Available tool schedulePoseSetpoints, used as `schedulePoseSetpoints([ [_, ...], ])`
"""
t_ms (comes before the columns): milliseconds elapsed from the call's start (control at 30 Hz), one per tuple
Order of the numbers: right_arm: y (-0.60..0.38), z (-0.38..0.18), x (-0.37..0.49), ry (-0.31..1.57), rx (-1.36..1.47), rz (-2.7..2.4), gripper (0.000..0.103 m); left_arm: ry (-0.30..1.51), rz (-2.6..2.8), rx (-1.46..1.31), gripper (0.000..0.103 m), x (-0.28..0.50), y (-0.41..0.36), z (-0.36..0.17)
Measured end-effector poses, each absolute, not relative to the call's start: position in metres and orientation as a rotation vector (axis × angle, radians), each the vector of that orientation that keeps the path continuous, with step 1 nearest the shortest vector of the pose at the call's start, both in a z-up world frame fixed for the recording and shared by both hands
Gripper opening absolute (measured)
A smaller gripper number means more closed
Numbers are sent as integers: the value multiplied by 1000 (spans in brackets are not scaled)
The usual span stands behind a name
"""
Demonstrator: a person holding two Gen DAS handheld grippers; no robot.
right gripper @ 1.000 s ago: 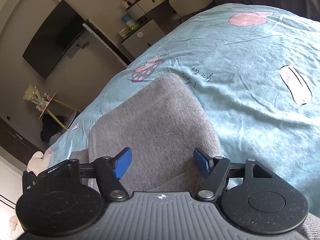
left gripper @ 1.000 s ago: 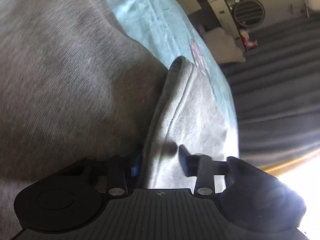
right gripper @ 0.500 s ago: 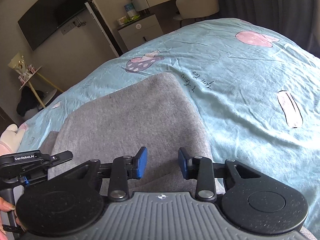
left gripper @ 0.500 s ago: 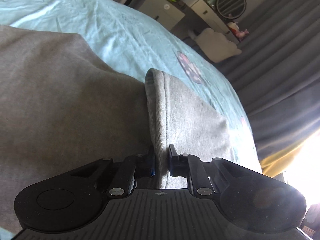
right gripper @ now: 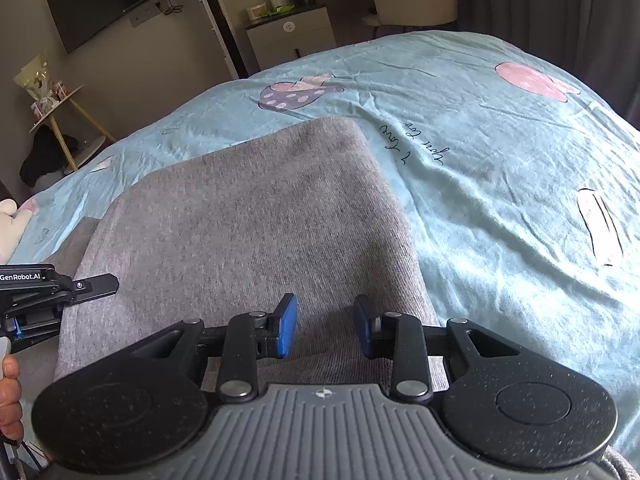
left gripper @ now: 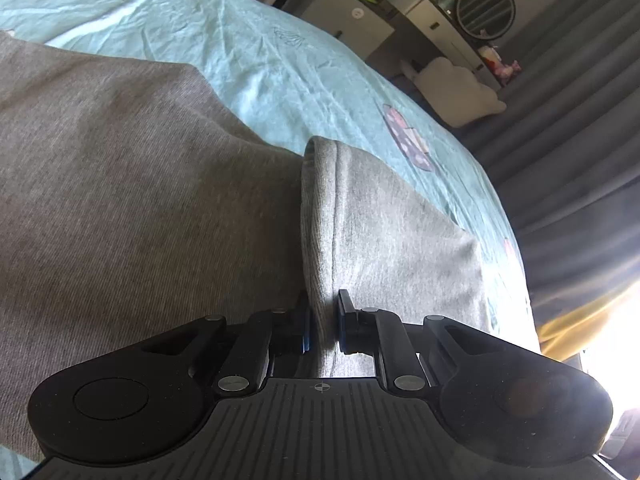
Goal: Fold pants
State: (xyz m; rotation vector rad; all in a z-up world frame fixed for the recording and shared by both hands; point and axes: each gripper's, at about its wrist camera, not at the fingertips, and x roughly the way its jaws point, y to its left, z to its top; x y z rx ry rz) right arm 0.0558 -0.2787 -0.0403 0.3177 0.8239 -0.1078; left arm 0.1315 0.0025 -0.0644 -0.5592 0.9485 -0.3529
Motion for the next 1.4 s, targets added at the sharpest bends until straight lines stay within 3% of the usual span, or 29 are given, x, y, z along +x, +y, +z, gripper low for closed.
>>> schedulePoseSetpoints([
  [267, -276, -39, 61, 746, 289, -115, 31, 840, -358, -502, 15, 117, 4, -43],
  [367, -278, -46, 67, 776, 304, -116, 32, 851, -309, -450, 24, 123, 1, -49],
  [433, -279, -49, 70, 780, 316, -107, 34, 838, -277, -422, 40, 131, 0, -54],
  [533, -278, -52, 72, 778, 321, -97, 39, 881, -332, -488, 53, 154, -1, -67],
  [667, -277, -52, 71, 770, 327, -85, 42, 935, -368, -568, 51, 177, -3, -88],
  [733, -277, -51, 70, 762, 338, -85, 42, 930, -380, -583, 22, 180, -1, -90],
  [767, -278, -50, 69, 751, 342, -86, 42, 934, -392, -593, 19, 180, -1, -89],
  [900, -277, -38, 58, 638, 312, -112, 42, 797, -385, -532, 17, 162, -2, -58],
  [1000, -276, -40, 61, 659, 306, -124, 42, 697, -375, -462, 18, 146, 2, -40],
  [1133, -268, -48, 72, 723, 246, -131, 42, 809, -210, -380, 40, 156, 5, -70],
  [1267, -263, -52, 77, 735, 222, -138, 46, 836, -198, -601, 46, 155, 31, -76],
  [1333, -264, -52, 75, 726, 231, -138, 46, 766, -180, -719, 68, 141, 53, -64],
  [1400, -267, -51, 73, 716, 245, -136, 46, 689, -137, -791, 79, 124, 77, -49],
])
